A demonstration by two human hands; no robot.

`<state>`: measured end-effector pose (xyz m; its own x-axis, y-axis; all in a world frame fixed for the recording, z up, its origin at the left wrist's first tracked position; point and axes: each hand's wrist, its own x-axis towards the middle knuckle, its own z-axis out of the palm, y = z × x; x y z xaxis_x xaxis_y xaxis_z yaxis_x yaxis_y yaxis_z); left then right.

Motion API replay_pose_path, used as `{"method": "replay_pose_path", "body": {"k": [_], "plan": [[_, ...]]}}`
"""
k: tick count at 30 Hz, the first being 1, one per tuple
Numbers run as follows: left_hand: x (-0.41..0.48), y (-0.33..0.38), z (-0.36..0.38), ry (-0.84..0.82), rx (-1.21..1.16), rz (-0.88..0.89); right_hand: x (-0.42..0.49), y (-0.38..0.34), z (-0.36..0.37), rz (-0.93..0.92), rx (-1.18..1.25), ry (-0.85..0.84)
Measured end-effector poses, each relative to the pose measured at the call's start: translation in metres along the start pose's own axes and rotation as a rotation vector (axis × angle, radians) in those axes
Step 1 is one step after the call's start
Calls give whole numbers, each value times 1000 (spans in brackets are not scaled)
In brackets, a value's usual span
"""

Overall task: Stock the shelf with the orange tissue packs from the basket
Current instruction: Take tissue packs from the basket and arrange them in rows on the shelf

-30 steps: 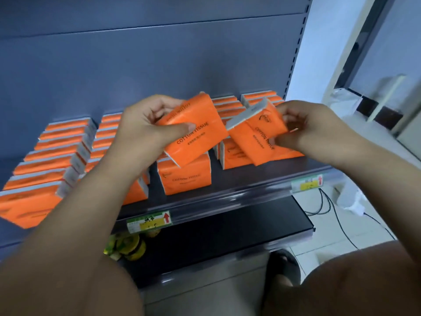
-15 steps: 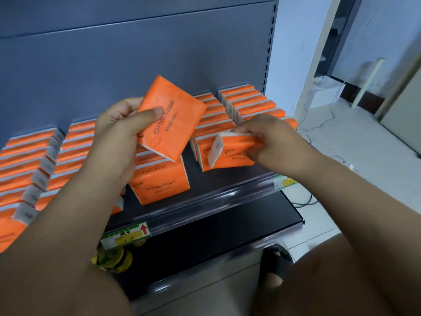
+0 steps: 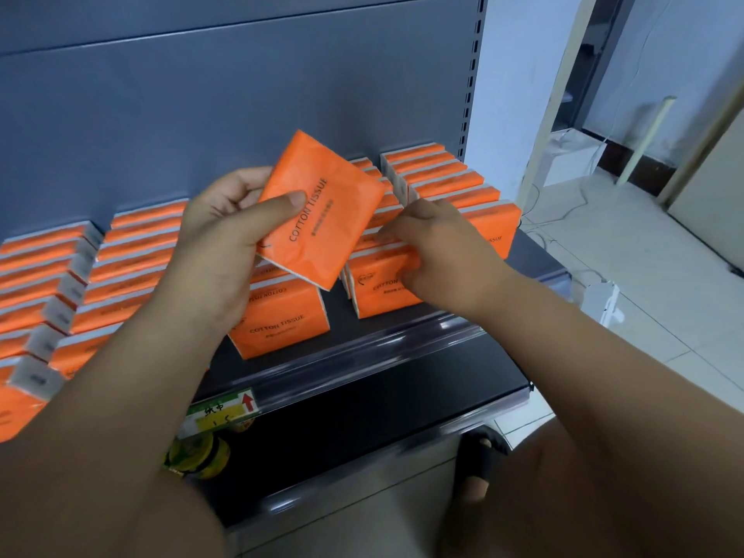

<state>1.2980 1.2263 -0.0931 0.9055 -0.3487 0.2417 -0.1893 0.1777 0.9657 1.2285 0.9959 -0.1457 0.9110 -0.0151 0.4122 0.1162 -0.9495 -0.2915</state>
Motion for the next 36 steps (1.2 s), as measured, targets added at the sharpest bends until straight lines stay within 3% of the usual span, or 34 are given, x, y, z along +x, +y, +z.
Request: {"method": "replay_pose_path", "body": {"k": [3, 12, 17, 23, 30, 36], "plan": [[-3, -5, 6, -2, 39, 5, -3, -1, -6, -7, 38, -5], [-5, -22, 26, -136, 209, 152, -18, 1, -51, 258, 654, 120], [-8, -31, 61, -224, 321, 209, -25, 19, -63, 231, 651, 123], [-4, -33, 99, -217, 389, 216, -40, 43, -81, 255, 667, 74], [2, -45, 120, -177, 448, 223, -57, 85, -94, 442, 743, 176], [5, -60, 127, -263, 524, 206, -57, 101, -90, 557, 691, 166]]}}
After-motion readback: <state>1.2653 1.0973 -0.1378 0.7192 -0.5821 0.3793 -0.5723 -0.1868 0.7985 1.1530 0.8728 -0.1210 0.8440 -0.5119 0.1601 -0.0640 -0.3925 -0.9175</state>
